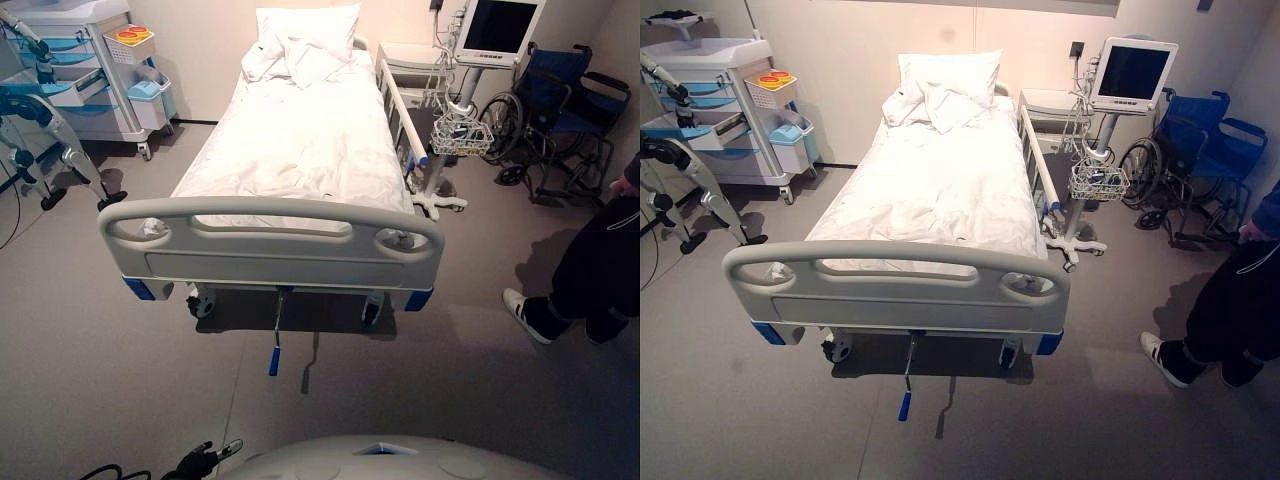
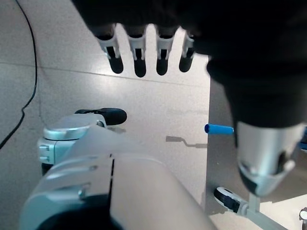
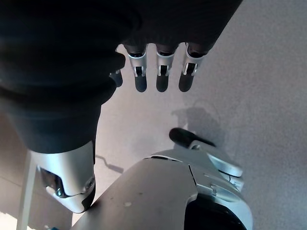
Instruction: Raise the hospital bed
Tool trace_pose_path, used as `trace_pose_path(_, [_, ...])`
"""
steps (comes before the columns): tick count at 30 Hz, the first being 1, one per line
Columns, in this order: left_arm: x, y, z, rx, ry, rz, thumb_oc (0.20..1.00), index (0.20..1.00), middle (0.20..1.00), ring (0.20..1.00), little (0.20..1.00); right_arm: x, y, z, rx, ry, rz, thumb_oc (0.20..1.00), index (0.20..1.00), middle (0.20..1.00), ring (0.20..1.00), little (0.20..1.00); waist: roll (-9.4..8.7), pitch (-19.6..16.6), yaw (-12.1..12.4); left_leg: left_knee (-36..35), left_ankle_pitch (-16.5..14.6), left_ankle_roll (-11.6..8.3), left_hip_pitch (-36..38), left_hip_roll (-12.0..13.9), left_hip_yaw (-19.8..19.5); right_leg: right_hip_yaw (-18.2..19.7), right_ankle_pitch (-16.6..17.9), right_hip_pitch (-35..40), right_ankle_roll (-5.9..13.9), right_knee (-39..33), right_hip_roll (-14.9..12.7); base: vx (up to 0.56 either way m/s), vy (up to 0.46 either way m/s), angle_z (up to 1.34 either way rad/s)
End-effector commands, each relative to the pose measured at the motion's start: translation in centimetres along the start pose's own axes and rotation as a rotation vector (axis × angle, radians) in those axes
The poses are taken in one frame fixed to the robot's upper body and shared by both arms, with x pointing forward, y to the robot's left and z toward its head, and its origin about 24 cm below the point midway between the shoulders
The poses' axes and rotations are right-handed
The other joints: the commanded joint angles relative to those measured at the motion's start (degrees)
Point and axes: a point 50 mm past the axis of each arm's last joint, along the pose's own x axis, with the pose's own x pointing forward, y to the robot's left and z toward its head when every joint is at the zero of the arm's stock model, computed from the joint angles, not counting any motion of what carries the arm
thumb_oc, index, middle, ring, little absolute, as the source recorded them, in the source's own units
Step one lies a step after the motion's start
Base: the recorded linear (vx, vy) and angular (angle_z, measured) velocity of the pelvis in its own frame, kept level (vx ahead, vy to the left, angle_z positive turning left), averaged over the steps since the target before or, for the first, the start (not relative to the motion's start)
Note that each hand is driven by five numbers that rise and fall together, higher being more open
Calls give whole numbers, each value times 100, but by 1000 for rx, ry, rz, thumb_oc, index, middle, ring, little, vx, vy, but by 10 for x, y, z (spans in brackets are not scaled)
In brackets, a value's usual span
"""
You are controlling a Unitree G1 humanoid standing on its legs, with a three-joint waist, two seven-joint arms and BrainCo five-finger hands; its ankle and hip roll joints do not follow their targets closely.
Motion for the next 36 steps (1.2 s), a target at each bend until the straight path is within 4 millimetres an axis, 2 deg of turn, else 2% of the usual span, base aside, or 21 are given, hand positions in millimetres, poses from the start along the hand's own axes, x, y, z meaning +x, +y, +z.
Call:
trace_pose_path(1, [7, -11, 28, 28, -44, -33, 1000, 1000, 1000, 1000, 1000, 2, -10, 22, -10, -49, -20, 1000, 1000, 1000, 1000, 1000, -34, 200, 146, 35, -336, 377, 303, -492, 175, -38, -391, 68, 306, 640, 14, 0, 0, 0])
trace_pose_path(10, [7, -10, 30, 43, -49, -29, 1000, 1000, 1000, 1000, 1000, 2, -11, 24, -22, -52, -23, 1000, 1000, 1000, 1000, 1000, -35, 235, 138, 35, -334, 378, 266, -506, 170, -20, -375, 27, 309, 616, 14, 0, 0, 0])
trace_pose_path(12, [7, -9, 33, 44, -61, -22, 1000, 1000, 1000, 1000, 1000, 2, -15, 30, -26, -71, -37, 1000, 1000, 1000, 1000, 1000, -33, 313, 126, 35, -306, 378, 186, -498, 183, -20, -360, -60, 309, 628, 9, -29, -3, -4])
trace_pose_path(18, [9, -2, 65, 27, -162, 19, 1000, 1000, 1000, 1000, 1000, 0, -31, 61, -43, -158, -91, 1000, 1000, 1000, 1000, 1000, -35, 706, 104, 35, -123, 407, -308, -476, 209, 22, -287, -668, 292, 832, 24, -110, -7, -4])
trace_pose_path(19, [9, -2, 65, 27, -162, 19, 1000, 1000, 1000, 1000, 1000, 0, -31, 61, -43, -158, -91, 1000, 1000, 1000, 1000, 1000, -35, 705, 104, 35, -123, 407, -310, -476, 209, 22, -287, -670, 291, 832, 24, -145, -14, -3])
trace_pose_path(20, [9, 1, 78, 31, -195, 35, 1000, 1000, 1000, 1000, 1000, -1, -40, 65, -50, -150, -134, 1000, 1000, 1000, 1000, 1000, -27, 858, 121, 35, -31, 410, -553, -468, 205, 19, -251, -938, 293, 890, 26, -141, -15, -1])
trace_pose_path(21, [9, 0, 84, 23, -216, 41, 1000, 1000, 1000, 1000, 1000, 0, -38, 77, -56, -186, -135, 1000, 1000, 1000, 1000, 1000, -36, 915, 113, 36, 18, 416, -665, -460, 201, 33, -216, -1057, 289, 903, 32, -141, -15, -1])
trace_pose_path(22, [9, 0, 84, 23, -216, 42, 1000, 1000, 1000, 1000, 1000, 0, -38, 78, -55, -186, -135, 1000, 1000, 1000, 1000, 1000, -38, 906, 113, 37, 19, 416, -678, -460, 201, 34, -216, -1072, 289, 907, 31, -144, -12, -1])
trace_pose_path(23, [7, 3, 107, 14, -293, 61, 1000, 1000, 1000, 1000, 1000, -3, -37, 105, -84, -299, -137, 1000, 1000, 1000, 1000, 1000, -60, 1058, 98, 61, 105, 416, -970, -448, 196, 52, -161, -1353, 290, 957, 40, -132, -13, 0])
trace_pose_path(25, [7, 3, 113, 11, -319, 66, 1000, 1000, 1000, 1000, 1000, -4, -37, 112, -79, -328, -142, 1000, 1000, 1000, 1000, 1000, -72, 1094, 95, 90, 136, 417, -1149, -457, 176, 52, -142, -1521, 290, 998, 39, -120, -16, -2])
trace_pose_path(26, [5, 0, 127, 9, -363, 71, 1000, 1000, 1000, 1000, 1000, -7, -38, 125, -83, -379, -154, 1000, 1000, 1000, 1000, 1000, -97, 1229, 79, 134, 197, 420, -1444, -461, 149, 55, -90, -1800, 292, 1043, 37, -107, -20, -1])
trace_pose_path(27, [5, -1, 133, 4, -386, 71, 1000, 1000, 1000, 1000, 1000, -8, -38, 130, -87, -397, -162, 1000, 1000, 1000, 1000, 1000, -107, 1291, 77, 153, 223, 420, -1570, -461, 138, 65, -68, -1914, 292, 1051, 41, -107, -19, 1])
trace_pose_path(28, [5, -1, 133, 4, -386, 71, 1000, 1000, 1000, 1000, 1000, -8, -38, 130, -87, -397, -162, 1000, 1000, 1000, 1000, 1000, -107, 1290, 77, 153, 223, 420, -1572, -461, 138, 65, -68, -1916, 292, 1052, 40, -87, -9, 4])
trace_pose_path(30, [2, -6, 151, 6, -450, 76, 1000, 1000, 1000, 1000, 1000, -13, -40, 152, -85, -480, -185, 1000, 1000, 1000, 1000, 1000, -115, 1518, 50, 246, 268, 416, -1967, -460, 130, 85, -14, -2252, 287, 1093, 32, -82, 0, 0])
trace_pose_path(31, [2, -6, 151, 6, -450, 76, 1000, 1000, 1000, 1000, 1000, -13, -40, 152, -85, -480, -185, 1000, 1000, 1000, 1000, 1000, -115, 1518, 50, 246, 268, 416, -1967, -460, 130, 85, -14, -2252, 287, 1093, 32, -97, -9, -1])
trace_pose_path(33, [-3, -10, 171, -2, -521, 84, 1000, 1000, 1000, 1000, 1000, -22, -44, 176, -87, -575, -220, 1000, 1000, 1000, 1000, 1000, -116, 1758, 34, 422, 280, 410, -2407, -471, 123, 79, 53, -2648, 280, 1186, 26, -116, -7, 1])
trace_pose_path(35, [-4, -11, 177, -1, -538, 82, 1000, 1000, 1000, 1000, 1000, -24, -45, 182, -84, -594, -229, 1000, 1000, 1000, 1000, 1000, -117, 1791, 25, 457, 286, 407, -2534, -465, 118, 80, 62, -2769, 277, 1210, 19, -69, -6, 0])
trace_pose_path(36, [-8, -13, 191, 4, -592, 90, 1000, 1000, 1000, 1000, 1000, -31, -47, 198, -90, -655, -251, 1000, 1000, 1000, 1000, 1000, -106, 1946, 5, 512, 314, 405, -2802, -442, 110, 63, 102, -3063, 278, 1284, 10, -98, -10, 0])
